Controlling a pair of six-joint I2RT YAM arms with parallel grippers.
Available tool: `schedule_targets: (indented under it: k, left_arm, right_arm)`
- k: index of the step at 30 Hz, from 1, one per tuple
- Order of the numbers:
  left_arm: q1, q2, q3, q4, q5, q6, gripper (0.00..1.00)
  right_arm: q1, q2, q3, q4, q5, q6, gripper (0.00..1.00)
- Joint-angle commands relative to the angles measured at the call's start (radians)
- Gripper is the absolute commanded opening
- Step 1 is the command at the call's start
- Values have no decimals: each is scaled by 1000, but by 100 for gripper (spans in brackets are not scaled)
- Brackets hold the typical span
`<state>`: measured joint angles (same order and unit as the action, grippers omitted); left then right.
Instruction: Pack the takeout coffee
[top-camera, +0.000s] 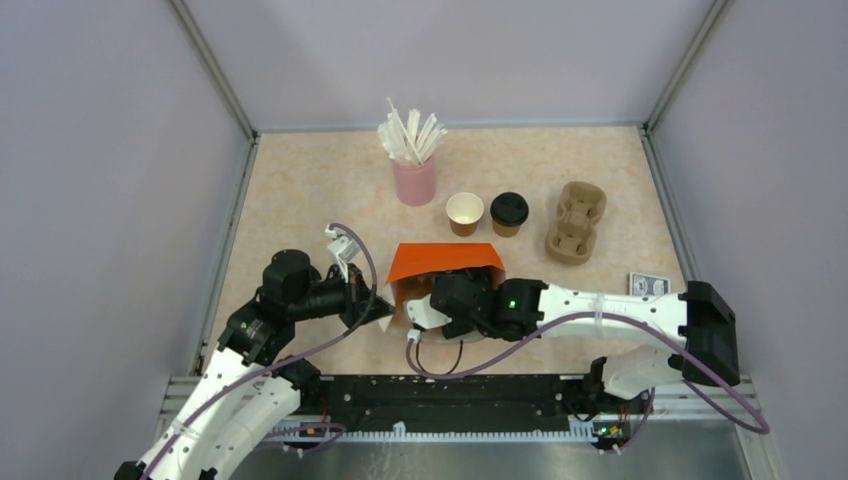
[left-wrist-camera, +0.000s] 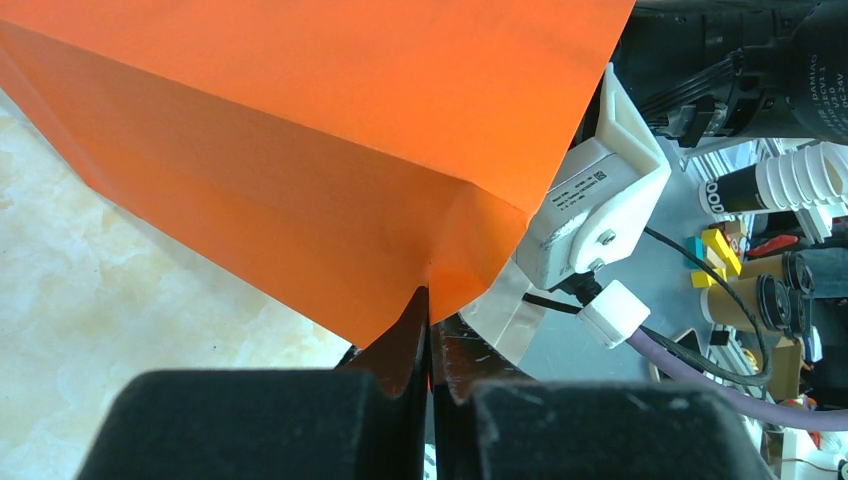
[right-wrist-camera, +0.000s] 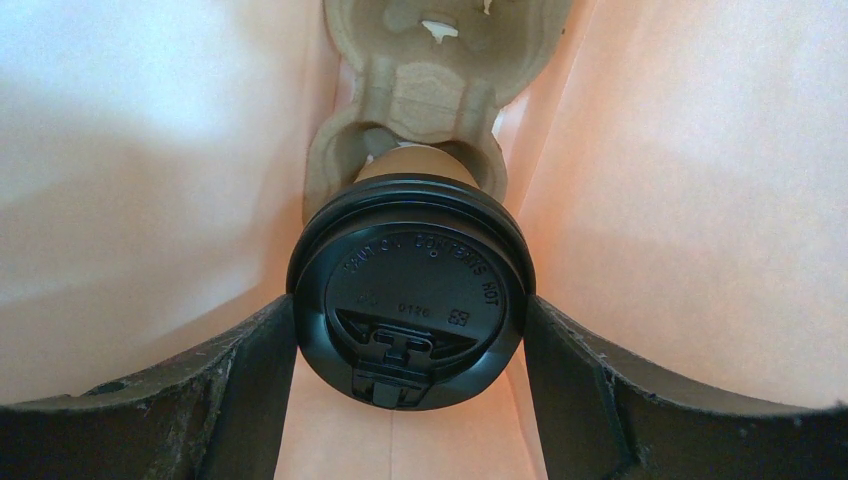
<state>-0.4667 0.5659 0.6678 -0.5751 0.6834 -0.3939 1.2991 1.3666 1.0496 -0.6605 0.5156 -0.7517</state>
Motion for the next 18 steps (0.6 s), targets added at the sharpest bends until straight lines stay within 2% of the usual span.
schedule_targets:
  k: [1,7,18]
  left_arm:
    - [-3,2,35,53,14,7,3]
    - [-3,-7,21,65,25,-6,3]
    - [-2,-7,21,62,22,0,3]
  right_arm:
    - [-8,-8,5,29,-12,-34,68]
    - [-8,-3,-18,65,-19,-50,68]
    - [-9,20,12,4,-12,-8,68]
